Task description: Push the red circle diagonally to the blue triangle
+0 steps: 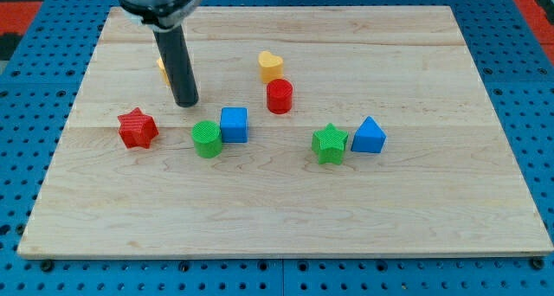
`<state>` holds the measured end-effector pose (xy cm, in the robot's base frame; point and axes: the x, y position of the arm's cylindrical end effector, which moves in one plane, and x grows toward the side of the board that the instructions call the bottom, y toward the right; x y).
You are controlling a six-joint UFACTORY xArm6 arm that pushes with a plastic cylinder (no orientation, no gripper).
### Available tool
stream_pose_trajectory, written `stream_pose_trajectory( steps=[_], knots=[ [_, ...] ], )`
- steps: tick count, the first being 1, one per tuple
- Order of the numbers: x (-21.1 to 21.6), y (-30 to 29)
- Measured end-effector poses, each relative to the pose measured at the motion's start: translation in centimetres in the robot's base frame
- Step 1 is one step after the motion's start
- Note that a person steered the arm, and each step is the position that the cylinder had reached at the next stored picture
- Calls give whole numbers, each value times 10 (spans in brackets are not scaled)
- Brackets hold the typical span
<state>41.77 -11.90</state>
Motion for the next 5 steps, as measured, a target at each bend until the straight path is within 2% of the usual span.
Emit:
stream_pose_trajectory(
  steps=[1,2,3,4,5],
  knots=[
    [18,46],
    [20,89],
    [34,97],
    [15,92],
    [-8,121]
  ],
)
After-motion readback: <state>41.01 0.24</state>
